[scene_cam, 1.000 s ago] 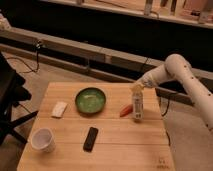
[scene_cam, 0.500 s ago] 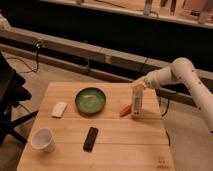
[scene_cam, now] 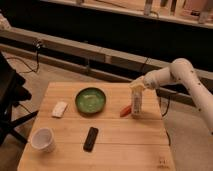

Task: Stand the bottle upright

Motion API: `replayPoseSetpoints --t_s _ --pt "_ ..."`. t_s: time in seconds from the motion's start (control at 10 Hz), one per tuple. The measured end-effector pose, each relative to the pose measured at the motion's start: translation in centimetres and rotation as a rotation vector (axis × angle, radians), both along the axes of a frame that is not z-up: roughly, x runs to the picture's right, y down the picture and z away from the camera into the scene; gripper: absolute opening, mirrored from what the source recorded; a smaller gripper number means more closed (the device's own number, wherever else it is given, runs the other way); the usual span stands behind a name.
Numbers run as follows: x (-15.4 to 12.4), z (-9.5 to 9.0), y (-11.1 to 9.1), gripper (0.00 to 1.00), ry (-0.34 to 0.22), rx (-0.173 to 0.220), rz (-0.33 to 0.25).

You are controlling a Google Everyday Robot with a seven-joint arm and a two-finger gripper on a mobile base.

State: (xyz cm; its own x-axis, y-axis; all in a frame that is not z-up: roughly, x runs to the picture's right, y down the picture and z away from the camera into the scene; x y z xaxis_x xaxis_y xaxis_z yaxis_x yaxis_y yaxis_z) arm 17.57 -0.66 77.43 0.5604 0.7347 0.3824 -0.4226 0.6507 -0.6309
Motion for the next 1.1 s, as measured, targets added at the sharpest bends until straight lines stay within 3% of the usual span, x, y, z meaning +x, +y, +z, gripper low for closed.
replayPoseSetpoints --t_s 0.3,0.8,1.0,1.1 --pt "1.5 -0.5 0.3 0.79 -0.01 0.038 0.04" --pt "3.7 -0.7 1.4 0.8 -0.002 0.054 0.096" --pt "4.1 -0.7 1.5 0.73 0.004 0.019 0.122" --pt "3.7 -0.5 1.3 0.71 0.002 0.022 0.115"
